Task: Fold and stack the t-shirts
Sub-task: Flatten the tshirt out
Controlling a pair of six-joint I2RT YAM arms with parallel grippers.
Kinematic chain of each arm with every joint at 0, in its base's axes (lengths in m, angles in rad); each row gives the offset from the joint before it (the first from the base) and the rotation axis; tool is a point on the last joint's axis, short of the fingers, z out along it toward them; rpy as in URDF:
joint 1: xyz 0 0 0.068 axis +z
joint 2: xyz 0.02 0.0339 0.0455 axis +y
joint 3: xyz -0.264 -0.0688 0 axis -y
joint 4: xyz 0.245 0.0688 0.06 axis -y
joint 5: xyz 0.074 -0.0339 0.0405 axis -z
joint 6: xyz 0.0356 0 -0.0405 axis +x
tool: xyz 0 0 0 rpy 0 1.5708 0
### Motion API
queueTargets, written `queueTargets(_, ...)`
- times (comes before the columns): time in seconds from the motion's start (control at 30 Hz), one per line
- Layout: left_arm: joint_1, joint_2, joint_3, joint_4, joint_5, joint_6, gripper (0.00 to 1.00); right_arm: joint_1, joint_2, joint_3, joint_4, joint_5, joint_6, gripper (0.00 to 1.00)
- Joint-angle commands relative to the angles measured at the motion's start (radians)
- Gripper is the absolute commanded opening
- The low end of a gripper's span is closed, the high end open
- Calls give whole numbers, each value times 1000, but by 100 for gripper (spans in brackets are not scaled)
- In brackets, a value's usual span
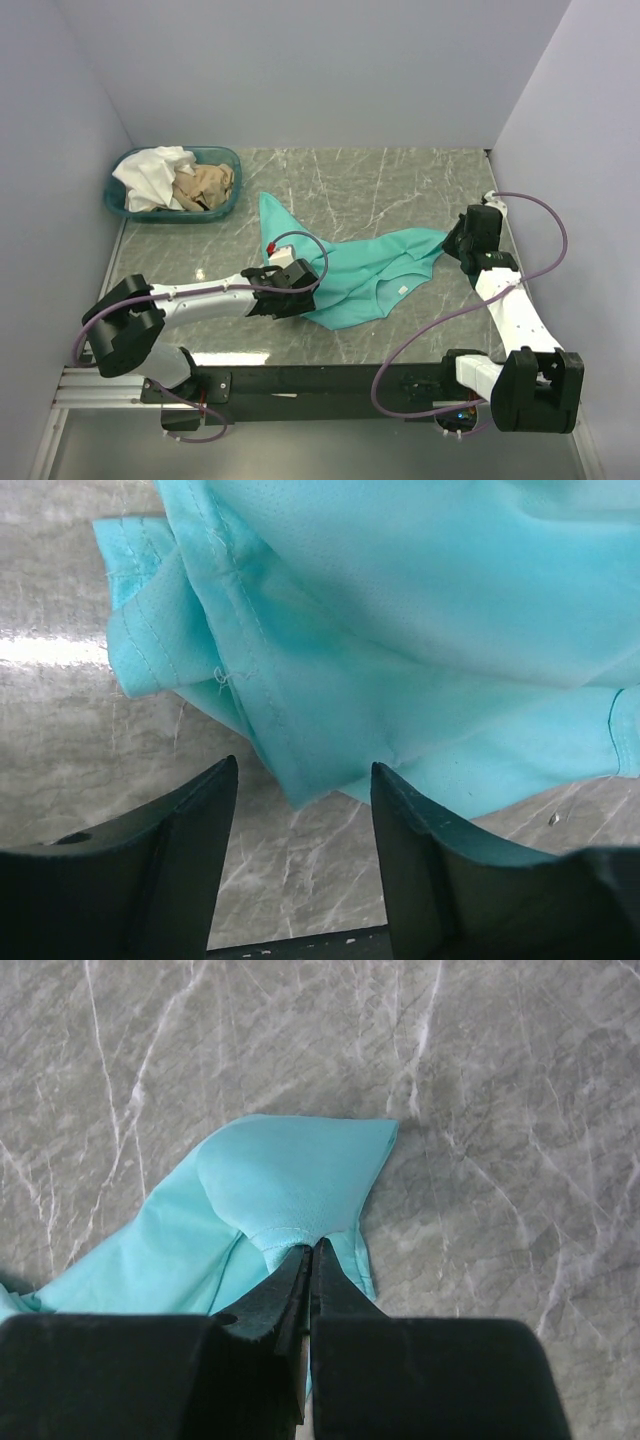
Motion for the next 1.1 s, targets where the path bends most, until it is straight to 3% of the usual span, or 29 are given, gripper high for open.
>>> queueTargets(0.0, -4, -7, 16, 1, -37, -30, 60, -6, -10, 3, 28, -3, 4, 0)
queueTargets(0.13, -5, 44, 25, 51, 12, 0, 54, -6, -10, 2, 31, -8, 4, 0)
queueTargets(0.3, -5, 107, 51, 22, 41, 5, 37, -6, -16, 0, 28, -6, 3, 0)
queueTargets(0.37, -5, 96, 51, 16, 38, 4, 24, -6, -16, 2, 25, -9, 1, 0)
queueTargets(0.47, -5, 58, 51, -1, 37, 8, 14, -6, -20, 2, 23, -6, 0, 0)
queueTargets(0.6, -5, 0, 51, -41, 37, 22, 10, -6, -11, 5, 20, -2, -2, 0)
queueTargets(0.67, -7, -17, 45, -53, 38, 27, 1, -6, -10, 3, 20, 1, -3, 0)
queueTargets(1.07, -4, -129, 103, -134, 41, 86, 1, -4, -45, 19, 2, 1, -11, 0)
